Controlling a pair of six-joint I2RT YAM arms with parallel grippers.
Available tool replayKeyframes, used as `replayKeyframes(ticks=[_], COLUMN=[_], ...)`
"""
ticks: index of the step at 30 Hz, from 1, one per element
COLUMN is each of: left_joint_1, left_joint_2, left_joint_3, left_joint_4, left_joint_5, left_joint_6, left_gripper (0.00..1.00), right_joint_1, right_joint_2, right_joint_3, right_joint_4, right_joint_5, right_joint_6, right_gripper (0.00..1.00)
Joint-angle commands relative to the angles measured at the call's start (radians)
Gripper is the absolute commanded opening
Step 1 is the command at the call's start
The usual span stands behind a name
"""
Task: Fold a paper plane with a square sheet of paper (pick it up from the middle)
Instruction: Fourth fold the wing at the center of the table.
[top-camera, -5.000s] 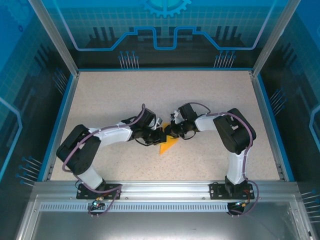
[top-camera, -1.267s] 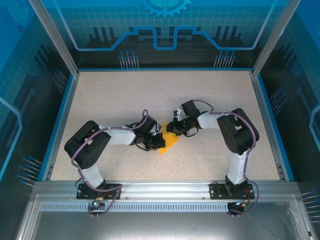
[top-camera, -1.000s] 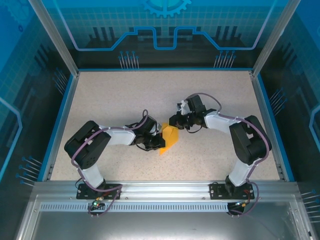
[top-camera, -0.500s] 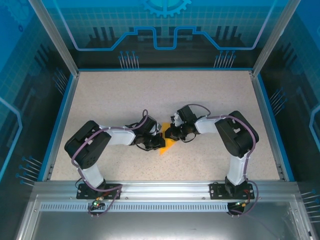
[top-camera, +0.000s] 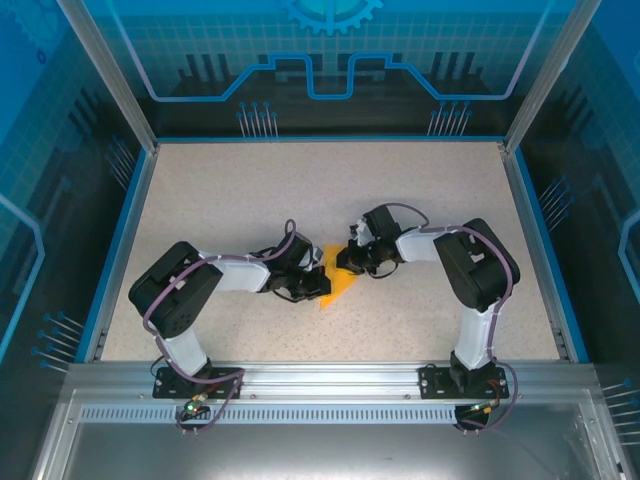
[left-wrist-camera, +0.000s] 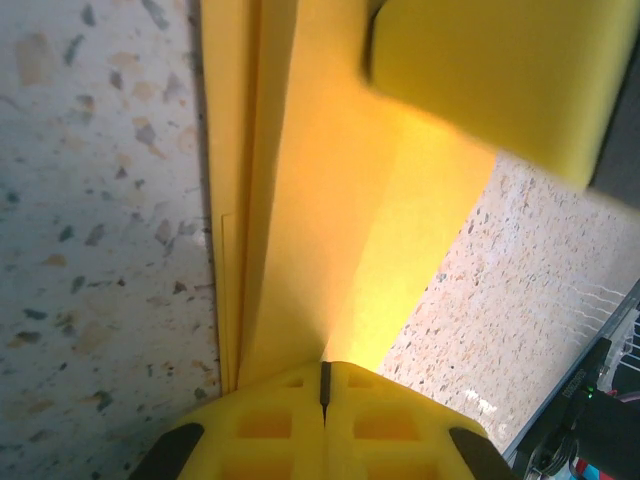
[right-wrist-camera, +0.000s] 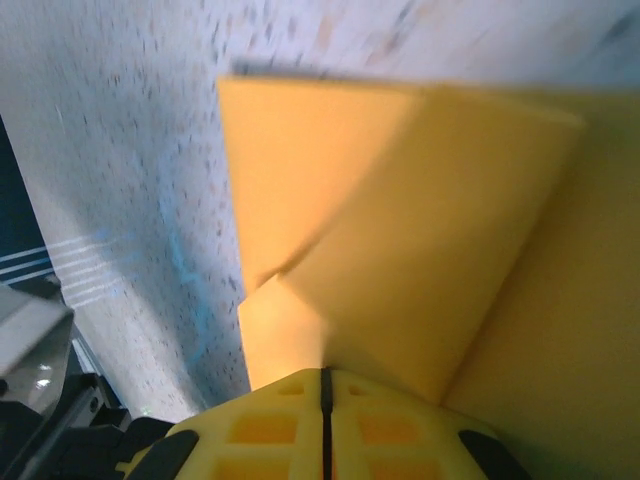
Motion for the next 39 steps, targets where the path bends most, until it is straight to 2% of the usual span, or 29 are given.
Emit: replayKeyframes(ticks=[1, 39], left_joint_1=[0.003, 0.003], left_joint_2=[0.079, 0.081], left_joint_3=[-0.058, -0.077], left_joint_4=[-0.128, -0.134], left_joint_5=[-0.101, -0.094], left_joint_6=[0.015, 0.026], left_gripper=[0.00, 0.00], right_joint_1=[-0.042, -0.186], right_joint_2=[0.028, 0.141], right_joint_3=[0.034, 0.183], right_joint_4=[-0.012, -0.102], right_joint_5=[0.025, 0.036], right_joint_6=[-0.034, -0.084], right_gripper=[0.09, 0.09])
